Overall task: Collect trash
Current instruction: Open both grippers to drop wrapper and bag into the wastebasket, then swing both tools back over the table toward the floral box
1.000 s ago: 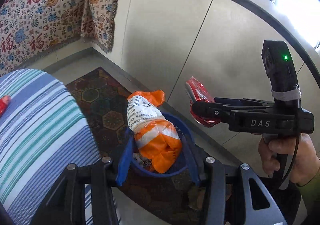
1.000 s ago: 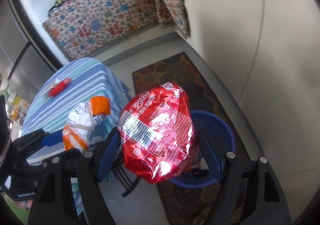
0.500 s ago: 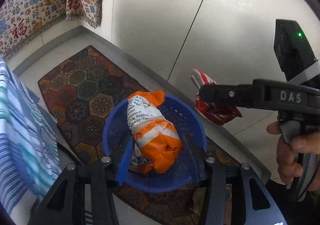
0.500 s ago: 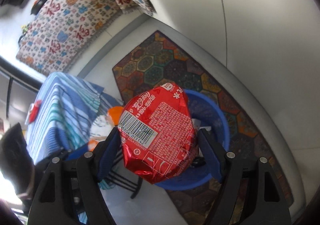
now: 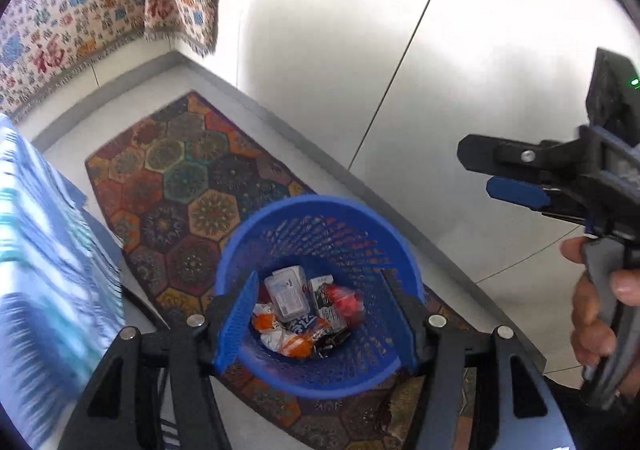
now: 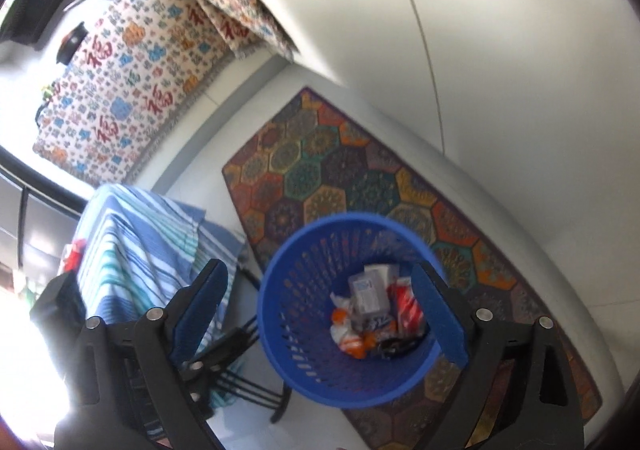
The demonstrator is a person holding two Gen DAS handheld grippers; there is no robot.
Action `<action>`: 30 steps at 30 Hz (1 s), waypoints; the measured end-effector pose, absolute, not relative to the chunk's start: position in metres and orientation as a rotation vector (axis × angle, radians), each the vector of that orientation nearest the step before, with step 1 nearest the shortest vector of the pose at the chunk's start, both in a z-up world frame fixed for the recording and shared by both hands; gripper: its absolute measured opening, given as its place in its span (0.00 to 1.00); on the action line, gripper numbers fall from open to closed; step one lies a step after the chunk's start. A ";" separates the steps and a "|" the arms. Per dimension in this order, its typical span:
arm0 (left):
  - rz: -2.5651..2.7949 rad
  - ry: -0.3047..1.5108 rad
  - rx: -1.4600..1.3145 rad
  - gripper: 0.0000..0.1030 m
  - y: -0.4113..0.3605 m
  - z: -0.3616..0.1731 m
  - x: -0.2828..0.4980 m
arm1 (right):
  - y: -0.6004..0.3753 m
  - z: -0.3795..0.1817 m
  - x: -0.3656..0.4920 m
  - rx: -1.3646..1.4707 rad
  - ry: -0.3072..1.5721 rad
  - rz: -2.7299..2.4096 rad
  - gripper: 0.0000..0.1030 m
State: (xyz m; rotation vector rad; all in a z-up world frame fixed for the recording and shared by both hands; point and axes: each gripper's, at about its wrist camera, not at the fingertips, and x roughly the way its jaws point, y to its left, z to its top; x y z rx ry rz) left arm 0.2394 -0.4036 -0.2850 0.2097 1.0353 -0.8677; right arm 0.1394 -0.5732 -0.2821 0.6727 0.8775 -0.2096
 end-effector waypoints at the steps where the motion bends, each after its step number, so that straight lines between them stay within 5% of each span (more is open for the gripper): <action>1: -0.871 1.010 0.210 0.60 -0.394 -0.274 0.235 | -0.571 -0.276 0.138 0.657 0.865 -0.216 0.92; 9: -0.800 0.886 0.224 0.65 -0.274 -0.213 0.202 | -0.507 -0.233 0.135 0.389 0.810 -0.278 0.97; 20: -0.454 0.932 0.189 0.65 -0.055 -0.224 0.220 | -0.283 -0.209 0.145 0.068 0.814 0.029 0.99; 30: -0.368 0.929 0.148 0.65 0.035 -0.230 0.260 | -0.129 -0.243 0.207 -0.138 0.935 0.160 0.99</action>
